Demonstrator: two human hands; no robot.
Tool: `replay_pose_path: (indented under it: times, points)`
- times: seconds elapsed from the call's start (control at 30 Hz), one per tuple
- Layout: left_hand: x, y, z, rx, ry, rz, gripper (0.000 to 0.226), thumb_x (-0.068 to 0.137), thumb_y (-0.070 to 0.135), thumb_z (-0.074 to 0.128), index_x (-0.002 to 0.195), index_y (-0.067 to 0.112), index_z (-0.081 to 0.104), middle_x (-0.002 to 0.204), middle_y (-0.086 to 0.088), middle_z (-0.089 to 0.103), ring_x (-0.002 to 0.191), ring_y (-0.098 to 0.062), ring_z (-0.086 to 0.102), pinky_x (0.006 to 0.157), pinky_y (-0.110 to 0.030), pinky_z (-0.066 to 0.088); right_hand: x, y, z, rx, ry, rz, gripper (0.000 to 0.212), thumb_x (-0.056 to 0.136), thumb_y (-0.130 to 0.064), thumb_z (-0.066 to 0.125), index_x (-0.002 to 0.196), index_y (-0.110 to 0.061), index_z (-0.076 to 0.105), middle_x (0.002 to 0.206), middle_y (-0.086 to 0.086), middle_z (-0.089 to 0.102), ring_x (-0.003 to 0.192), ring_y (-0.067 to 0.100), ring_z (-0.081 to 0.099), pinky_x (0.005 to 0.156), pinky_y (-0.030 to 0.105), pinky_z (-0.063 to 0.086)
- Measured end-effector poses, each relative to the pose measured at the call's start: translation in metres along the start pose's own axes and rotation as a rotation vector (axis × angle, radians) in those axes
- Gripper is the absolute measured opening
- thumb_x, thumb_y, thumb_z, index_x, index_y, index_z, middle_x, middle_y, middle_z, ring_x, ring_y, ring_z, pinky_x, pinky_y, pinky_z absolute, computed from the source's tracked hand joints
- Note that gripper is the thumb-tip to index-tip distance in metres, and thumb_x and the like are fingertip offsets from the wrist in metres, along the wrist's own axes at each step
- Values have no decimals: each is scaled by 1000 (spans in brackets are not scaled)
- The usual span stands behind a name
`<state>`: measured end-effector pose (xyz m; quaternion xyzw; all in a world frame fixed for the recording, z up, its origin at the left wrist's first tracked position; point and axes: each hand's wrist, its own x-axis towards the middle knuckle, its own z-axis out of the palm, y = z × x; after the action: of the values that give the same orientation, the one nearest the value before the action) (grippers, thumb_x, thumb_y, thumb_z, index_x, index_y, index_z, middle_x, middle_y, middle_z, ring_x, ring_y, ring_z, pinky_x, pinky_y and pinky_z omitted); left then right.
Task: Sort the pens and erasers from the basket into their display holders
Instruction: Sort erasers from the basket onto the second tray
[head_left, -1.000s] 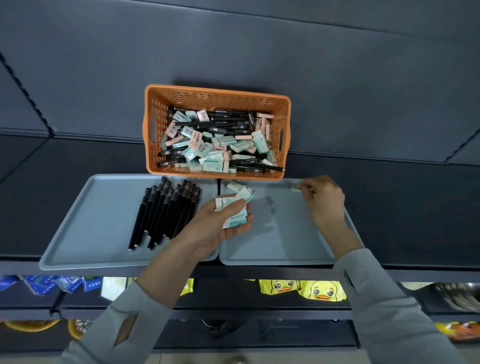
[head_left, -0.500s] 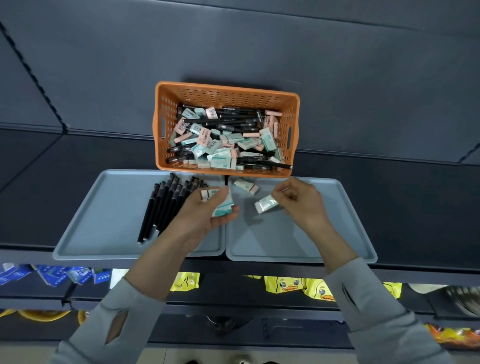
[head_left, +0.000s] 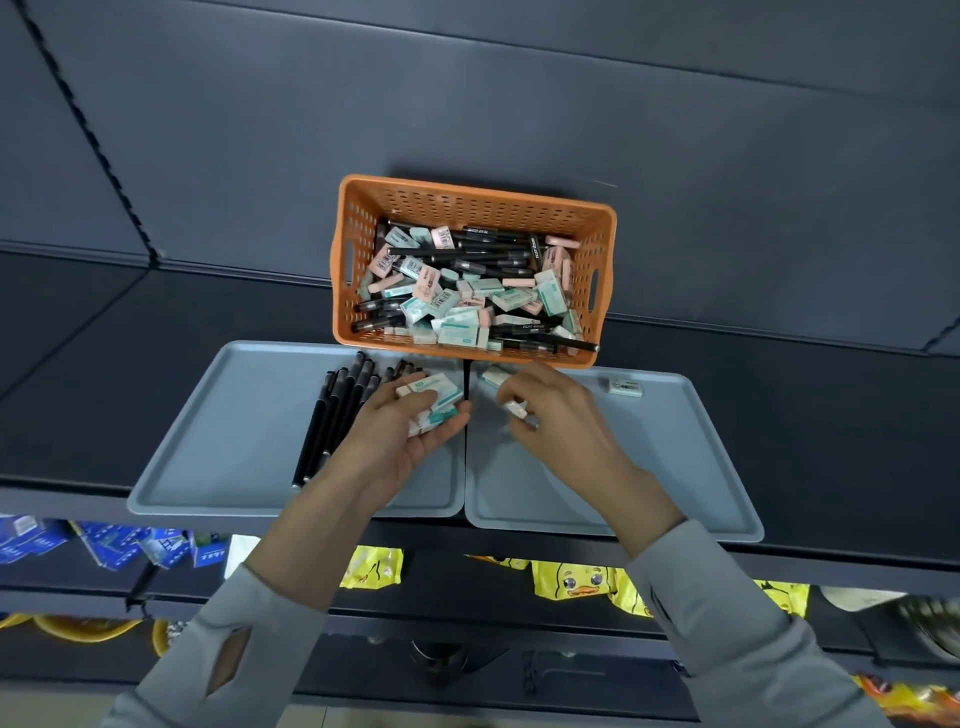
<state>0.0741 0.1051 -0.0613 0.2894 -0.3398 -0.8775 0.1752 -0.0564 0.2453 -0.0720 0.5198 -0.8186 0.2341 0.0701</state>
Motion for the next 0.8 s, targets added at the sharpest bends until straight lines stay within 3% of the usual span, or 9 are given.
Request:
replay_pose_path:
  times: [0.1, 0.23, 0.33, 0.47, 0.67, 0.73, 0.8]
  points:
    - [-2, 1, -1, 16, -16, 20, 33, 95, 0, 53, 128, -1, 49, 112, -25, 66, 94, -34, 71, 70, -32, 61, 1, 2, 3, 159, -156, 115, 37, 79, -23, 80, 112, -15, 68, 101, -6, 54, 82, 14, 57, 75, 24, 48]
    - [-4, 3, -4, 28, -25, 32, 34, 95, 2, 54, 129, 1, 49, 116, -26, 65, 96, -34, 70, 65, -29, 60, -3, 15, 4, 106, -199, 109, 32, 82, -16, 75, 114, -16, 70, 100, -3, 58, 92, 19, 57, 76, 24, 42]
    - [-4, 4, -6, 32, -32, 31, 35, 95, 1, 55, 130, 1, 49, 115, -25, 66, 95, -34, 71, 66, -30, 60, -3, 19, 13, 0, -90, 133, 28, 83, -13, 73, 110, -21, 73, 105, 2, 67, 97, 26, 57, 79, 30, 41]
    - [-5, 2, -7, 46, -49, 34, 35, 94, 1, 56, 128, 4, 51, 111, -21, 67, 87, -30, 72, 64, -28, 59, 0, 15, 35, -41, 118, 129, 23, 76, -5, 78, 97, -16, 77, 95, 6, 69, 86, 31, 63, 75, 32, 50]
    - [-7, -1, -9, 162, -122, 59, 28, 91, 3, 60, 118, 12, 57, 115, -15, 65, 91, -25, 72, 67, -24, 58, 0, 19, 45, -184, 231, 140, 40, 59, 14, 77, 92, -8, 77, 92, 11, 69, 78, 34, 65, 65, 32, 56]
    - [-7, -3, -8, 216, -128, 64, 25, 90, 4, 62, 112, 16, 59, 112, -13, 67, 89, -22, 72, 66, -22, 57, -1, 16, 40, -124, 283, 104, 29, 70, 8, 75, 94, -9, 77, 94, 8, 70, 79, 28, 66, 67, 30, 55]
    - [-6, -6, -6, 273, -121, 64, 24, 88, 8, 65, 110, 17, 60, 108, -11, 68, 86, -19, 72, 63, -21, 56, 0, 4, 29, 164, 289, 168, 16, 89, -9, 67, 101, -14, 76, 96, 2, 71, 79, 17, 65, 69, 26, 52]
